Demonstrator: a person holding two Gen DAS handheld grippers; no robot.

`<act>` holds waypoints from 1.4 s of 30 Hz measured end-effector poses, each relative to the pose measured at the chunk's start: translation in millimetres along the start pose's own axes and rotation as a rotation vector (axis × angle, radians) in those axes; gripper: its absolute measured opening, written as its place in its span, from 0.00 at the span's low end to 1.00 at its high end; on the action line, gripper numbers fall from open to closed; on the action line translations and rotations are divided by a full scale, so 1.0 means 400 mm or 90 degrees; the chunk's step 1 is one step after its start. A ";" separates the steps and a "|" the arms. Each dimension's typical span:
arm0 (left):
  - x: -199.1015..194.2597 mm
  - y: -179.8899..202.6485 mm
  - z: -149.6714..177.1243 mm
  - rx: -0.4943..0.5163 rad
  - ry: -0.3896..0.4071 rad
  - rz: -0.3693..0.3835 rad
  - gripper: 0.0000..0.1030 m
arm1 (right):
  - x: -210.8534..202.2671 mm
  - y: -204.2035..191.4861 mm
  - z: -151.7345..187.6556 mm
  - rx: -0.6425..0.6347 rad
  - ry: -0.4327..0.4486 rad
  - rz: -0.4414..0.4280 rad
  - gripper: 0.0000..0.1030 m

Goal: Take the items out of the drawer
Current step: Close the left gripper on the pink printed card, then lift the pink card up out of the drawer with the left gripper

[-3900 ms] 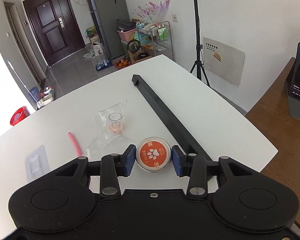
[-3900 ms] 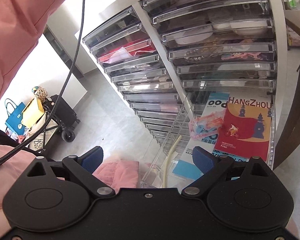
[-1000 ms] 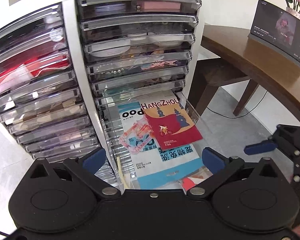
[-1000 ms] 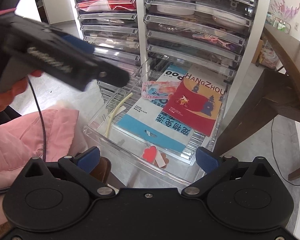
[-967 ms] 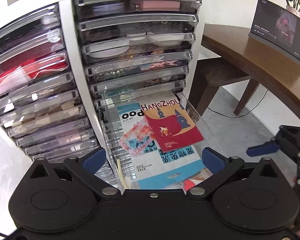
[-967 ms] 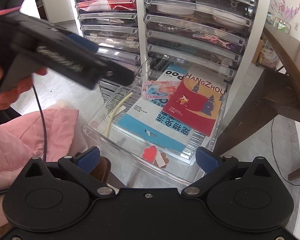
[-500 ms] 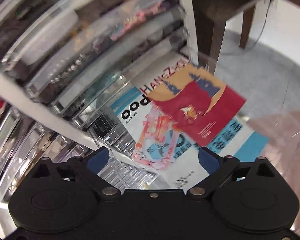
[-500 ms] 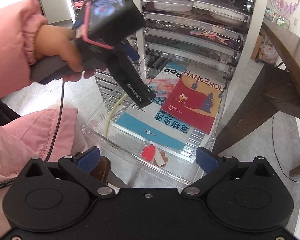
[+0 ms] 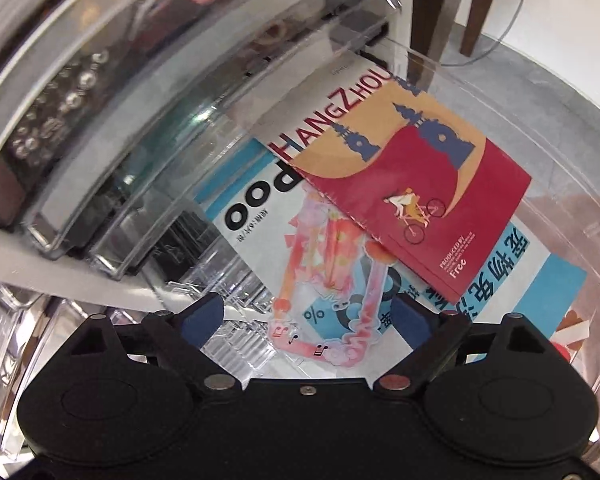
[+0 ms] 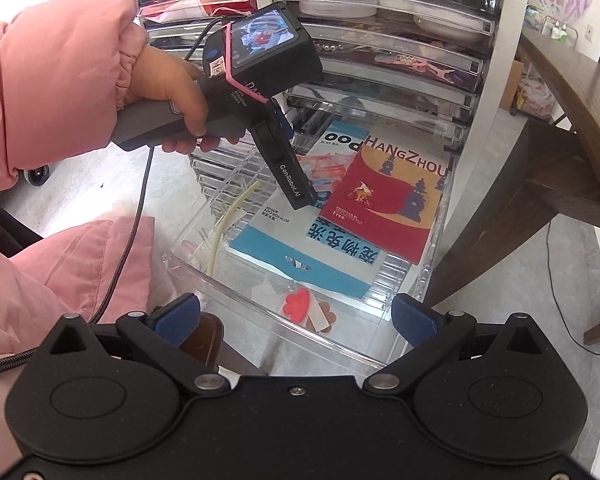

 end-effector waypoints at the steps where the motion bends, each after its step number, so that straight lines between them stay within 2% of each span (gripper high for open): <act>1: 0.001 0.000 0.000 0.001 0.000 0.004 0.88 | 0.000 0.000 0.000 0.000 0.000 0.000 1.00; 8: 0.006 -0.003 0.007 -0.005 -0.001 0.031 0.87 | 0.001 0.000 0.000 0.004 -0.002 -0.002 1.00; 11: -0.003 0.002 0.009 -0.006 0.002 0.051 0.74 | 0.002 0.000 0.000 0.005 -0.003 -0.003 1.00; 12: -0.006 0.003 0.011 -0.015 -0.001 0.068 0.63 | 0.002 0.000 0.000 0.006 -0.003 -0.003 1.00; 13: -0.010 0.004 0.013 -0.025 -0.004 0.085 0.57 | 0.002 0.000 0.000 0.006 -0.004 -0.003 1.00; 16: -0.014 -0.001 0.018 -0.042 -0.007 0.095 0.57 | 0.003 0.000 0.000 0.007 -0.004 -0.004 1.00; 27: -0.079 -0.002 0.033 -0.062 0.021 0.083 0.56 | 0.004 -0.005 0.000 0.009 -0.005 -0.007 1.00; 34: -0.098 0.004 0.047 -0.065 0.013 0.055 0.56 | 0.005 -0.009 -0.001 0.007 -0.005 -0.008 1.00; 42: -0.152 0.010 0.062 -0.070 0.034 0.039 0.56 | 0.004 -0.014 -0.001 0.002 -0.003 -0.008 1.00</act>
Point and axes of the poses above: each gripper's, at about its wrist camera, not at the fingertips, and x roughly the way its jaws point, y to its right, z to its underside, the point moved 9 cm from there along x, roughly the way its jaws point, and after that the axes turned 7 degrees about -x, right-handed, at the moved point
